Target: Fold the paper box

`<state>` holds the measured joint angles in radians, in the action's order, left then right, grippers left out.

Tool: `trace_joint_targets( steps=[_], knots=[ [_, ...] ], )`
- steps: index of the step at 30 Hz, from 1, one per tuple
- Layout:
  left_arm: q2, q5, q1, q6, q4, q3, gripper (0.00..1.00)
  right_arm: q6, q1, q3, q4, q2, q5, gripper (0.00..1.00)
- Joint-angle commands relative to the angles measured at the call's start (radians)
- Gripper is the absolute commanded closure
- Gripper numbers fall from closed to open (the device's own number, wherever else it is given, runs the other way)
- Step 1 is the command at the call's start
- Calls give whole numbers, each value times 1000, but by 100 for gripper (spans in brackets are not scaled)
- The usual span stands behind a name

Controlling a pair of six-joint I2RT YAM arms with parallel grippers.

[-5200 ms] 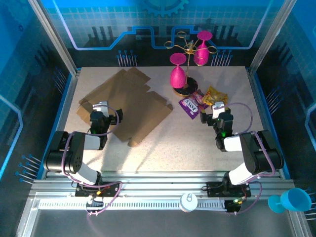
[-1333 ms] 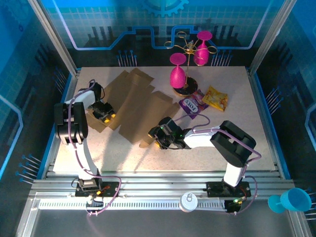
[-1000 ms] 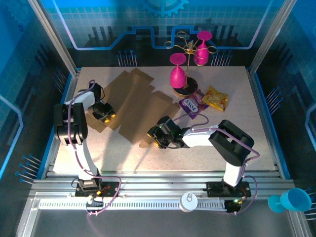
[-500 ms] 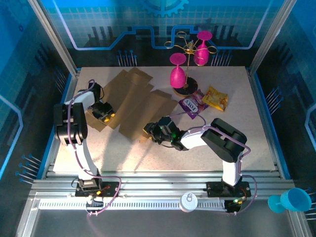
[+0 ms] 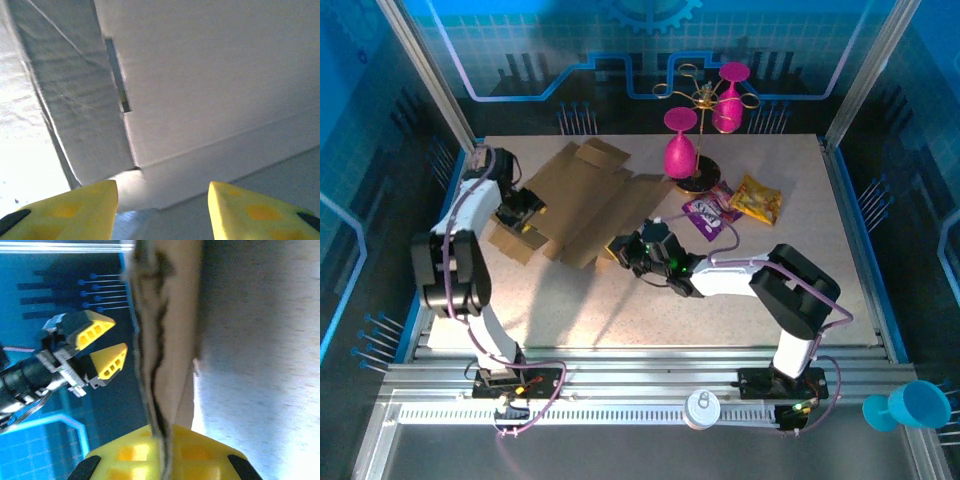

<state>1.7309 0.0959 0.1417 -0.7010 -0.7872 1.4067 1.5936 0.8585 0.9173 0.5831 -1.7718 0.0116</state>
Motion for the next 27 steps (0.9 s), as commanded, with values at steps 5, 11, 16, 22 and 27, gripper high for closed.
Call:
trace_joint_targets(
  steps=[5,11,16,22,27],
  knots=[
    [-236,-118,-10,-282,-144,45,40,59,27,206,-112,73,-34,100],
    [-394,-144,-8,-376,-209,-6,35,128,83,341,-234,93,-133,100],
    [-472,-169,-7,-450,-272,3,30,155,116,412,-255,96,-209,100],
    [-474,-158,-4,-609,-442,64,27,141,131,483,-252,87,-266,100],
    [-503,-125,7,-713,-490,-1,18,161,136,519,-233,69,-293,100]
  ],
)
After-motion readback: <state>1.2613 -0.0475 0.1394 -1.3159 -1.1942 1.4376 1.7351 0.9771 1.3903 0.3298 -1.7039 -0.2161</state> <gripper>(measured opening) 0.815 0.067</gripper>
